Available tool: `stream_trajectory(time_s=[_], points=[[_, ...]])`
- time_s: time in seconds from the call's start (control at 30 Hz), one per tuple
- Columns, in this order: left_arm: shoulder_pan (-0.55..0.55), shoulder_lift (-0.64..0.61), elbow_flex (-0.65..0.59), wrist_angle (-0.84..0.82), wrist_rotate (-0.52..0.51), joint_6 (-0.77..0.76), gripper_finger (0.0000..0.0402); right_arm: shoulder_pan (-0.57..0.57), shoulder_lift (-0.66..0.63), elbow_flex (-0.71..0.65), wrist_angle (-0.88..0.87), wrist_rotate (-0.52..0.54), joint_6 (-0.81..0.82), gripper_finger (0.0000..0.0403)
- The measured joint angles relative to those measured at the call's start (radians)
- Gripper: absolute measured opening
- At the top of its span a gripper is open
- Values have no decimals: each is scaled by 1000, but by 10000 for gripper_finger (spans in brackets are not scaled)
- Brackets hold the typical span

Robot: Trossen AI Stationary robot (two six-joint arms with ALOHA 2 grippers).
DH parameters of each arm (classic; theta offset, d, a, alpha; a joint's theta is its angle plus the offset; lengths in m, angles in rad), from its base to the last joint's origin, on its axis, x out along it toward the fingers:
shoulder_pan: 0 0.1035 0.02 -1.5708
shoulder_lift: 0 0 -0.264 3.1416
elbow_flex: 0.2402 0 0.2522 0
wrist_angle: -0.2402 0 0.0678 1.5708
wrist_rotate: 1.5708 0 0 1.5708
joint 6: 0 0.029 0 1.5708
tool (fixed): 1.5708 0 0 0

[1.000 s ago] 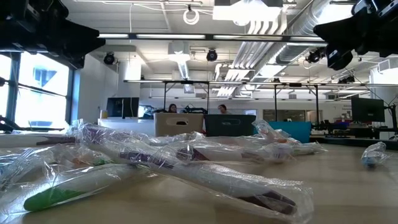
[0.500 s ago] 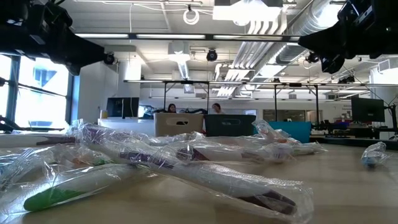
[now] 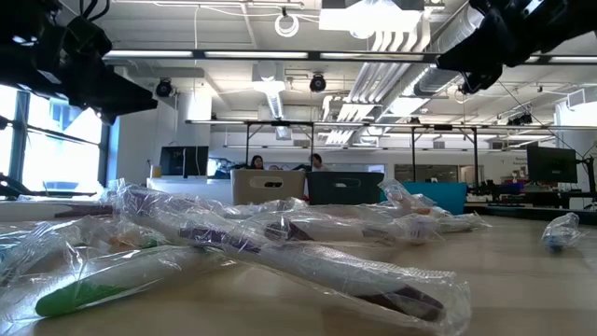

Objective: Pick & Place Toothbrushes
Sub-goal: Put the blue toothbrush into the blue bin

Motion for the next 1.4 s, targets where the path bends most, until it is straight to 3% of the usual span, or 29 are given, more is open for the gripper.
stream_trajectory(time_s=[0.13,0.3,0.47,0.73,0.87,1.1,1.27,1.4], points=[[0,0,0,-18,0,-19,136,39,20,33,-100,-8,112,2],[0,0,0,-18,0,-18,136,62,21,34,-194,-134,302,2],[0,0,0,-18,0,-17,136,62,21,34,-194,-231,336,2],[0,0,-1,-19,1,-17,136,62,37,34,-177,-88,267,2],[0,0,-1,-19,1,-17,136,62,71,34,-174,-82,259,9],[0,0,-2,-18,1,-17,136,62,179,34,-185,-105,259,93],[0,0,-2,-18,1,-17,136,62,249,34,-191,-191,259,165],[0,0,-2,-20,0,-17,136,87,303,34,-207,-208,245,190]])
